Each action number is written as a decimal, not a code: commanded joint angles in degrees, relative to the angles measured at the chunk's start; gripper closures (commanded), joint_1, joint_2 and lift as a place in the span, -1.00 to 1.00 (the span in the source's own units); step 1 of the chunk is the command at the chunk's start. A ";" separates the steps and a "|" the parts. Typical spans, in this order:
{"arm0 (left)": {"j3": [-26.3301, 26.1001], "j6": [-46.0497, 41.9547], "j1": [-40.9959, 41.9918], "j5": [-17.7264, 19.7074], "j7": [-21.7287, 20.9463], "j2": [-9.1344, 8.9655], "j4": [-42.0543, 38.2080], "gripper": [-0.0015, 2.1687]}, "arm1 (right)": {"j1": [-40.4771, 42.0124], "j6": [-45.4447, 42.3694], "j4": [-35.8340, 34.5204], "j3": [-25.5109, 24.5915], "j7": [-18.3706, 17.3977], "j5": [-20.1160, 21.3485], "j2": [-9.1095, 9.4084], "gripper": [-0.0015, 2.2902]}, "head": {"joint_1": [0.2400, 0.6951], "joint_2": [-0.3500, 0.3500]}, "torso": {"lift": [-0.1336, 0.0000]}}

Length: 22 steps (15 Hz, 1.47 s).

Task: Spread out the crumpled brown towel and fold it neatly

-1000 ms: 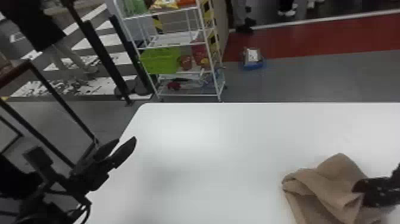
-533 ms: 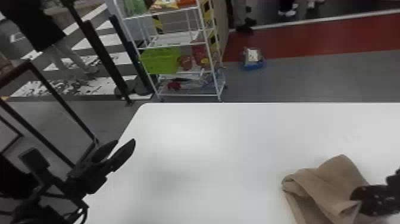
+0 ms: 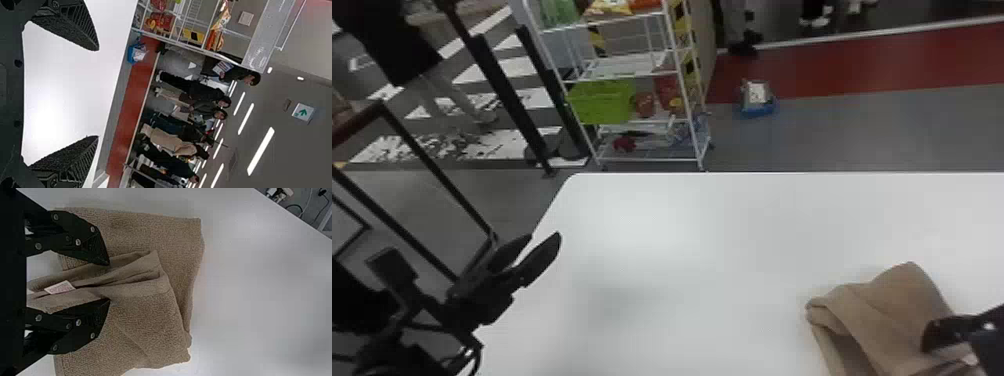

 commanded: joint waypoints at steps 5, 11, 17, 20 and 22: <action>-0.11 0.00 -0.06 0.00 0.44 0.00 -0.05 -0.92 | 0.67 0.70 -2.96 0.37 0.45 0.27 -0.99 -0.43 | 1.00 1.00 | -0.83; -2.31 -2.99 -0.06 0.62 6.07 -2.00 -0.05 -0.93 | 1.64 0.35 -2.70 0.37 0.45 2.12 -1.43 -0.43 | 1.00 1.00 | -0.83; -4.06 -3.87 0.21 1.32 10.73 -2.00 -0.13 -0.92 | 1.55 -0.88 -1.91 0.54 0.45 2.56 -1.34 -0.42 | 1.00 1.00 | -0.83; -3.97 -3.87 0.30 1.32 10.20 -2.00 -0.05 -0.92 | 1.11 -2.64 -0.59 0.54 0.45 2.47 -0.90 -0.20 | 1.00 1.00 | -0.83; -3.97 -4.04 0.30 1.32 10.11 -2.00 -0.05 -0.92 | 0.50 -1.93 -0.59 0.54 0.45 1.15 -0.46 -0.19 | 1.00 1.00 | -0.83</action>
